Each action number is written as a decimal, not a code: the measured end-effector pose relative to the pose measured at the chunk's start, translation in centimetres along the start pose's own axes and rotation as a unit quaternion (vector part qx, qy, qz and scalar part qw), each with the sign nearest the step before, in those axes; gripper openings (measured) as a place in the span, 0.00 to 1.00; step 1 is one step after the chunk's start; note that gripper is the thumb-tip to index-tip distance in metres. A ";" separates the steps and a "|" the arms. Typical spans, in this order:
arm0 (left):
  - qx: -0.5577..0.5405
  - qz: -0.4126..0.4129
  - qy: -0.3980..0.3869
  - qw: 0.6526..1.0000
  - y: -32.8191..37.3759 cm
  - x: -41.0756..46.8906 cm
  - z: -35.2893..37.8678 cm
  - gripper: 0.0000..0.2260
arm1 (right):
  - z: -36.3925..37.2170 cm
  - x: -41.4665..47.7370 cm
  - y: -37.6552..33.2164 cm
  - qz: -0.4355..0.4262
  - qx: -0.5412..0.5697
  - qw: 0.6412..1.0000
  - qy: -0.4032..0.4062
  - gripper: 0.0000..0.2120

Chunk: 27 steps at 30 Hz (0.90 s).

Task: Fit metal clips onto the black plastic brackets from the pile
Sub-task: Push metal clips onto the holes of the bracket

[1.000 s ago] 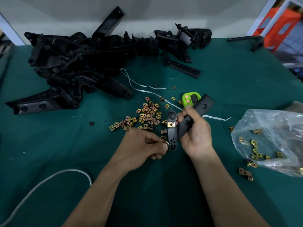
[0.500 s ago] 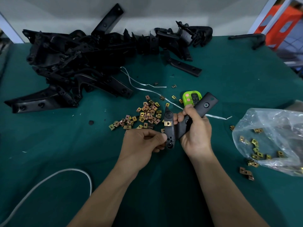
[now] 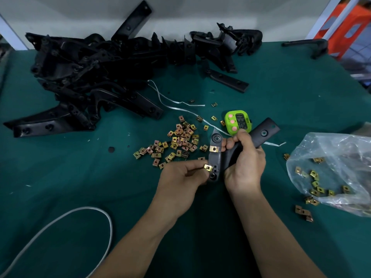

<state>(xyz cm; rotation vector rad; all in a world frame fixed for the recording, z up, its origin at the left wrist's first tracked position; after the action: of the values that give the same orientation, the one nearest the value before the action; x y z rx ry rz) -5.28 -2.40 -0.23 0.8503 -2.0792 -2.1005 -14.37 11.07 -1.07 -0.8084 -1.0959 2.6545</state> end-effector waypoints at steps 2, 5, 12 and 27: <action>-0.015 -0.029 -0.031 0.999 0.0 0.5 -0.3 0.11 | 0.1 0.1 0.0 0.006 -0.001 1.000 -0.005 0.10; -0.003 -0.030 -0.047 0.998 0.3 0.8 -0.7 0.10 | 0.2 0.0 0.1 0.010 -0.011 1.000 -0.014 0.10; 0.016 -0.004 0.001 1.000 0.7 1.1 -1.3 0.10 | 0.3 0.1 0.3 0.021 -0.023 0.999 -0.031 0.14; -0.153 -0.003 0.178 0.972 0.2 -0.2 -1.0 0.11 | 0.5 0.3 0.6 0.050 0.007 0.998 -0.036 0.12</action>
<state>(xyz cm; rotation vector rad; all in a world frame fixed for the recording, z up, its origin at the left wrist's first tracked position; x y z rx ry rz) -4.79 -3.26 0.05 1.0866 -1.5304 -2.0150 -14.81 10.48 -1.31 -0.7913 -1.0786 2.7911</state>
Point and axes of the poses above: each hand's wrist, its own x-axis towards the middle knuckle, its own z-axis out of the palm, y = z × x, the point moved 5 cm from there along x, towards the middle knuckle, and after that the axes turned 15 degrees about y, right-handed, at the moved point
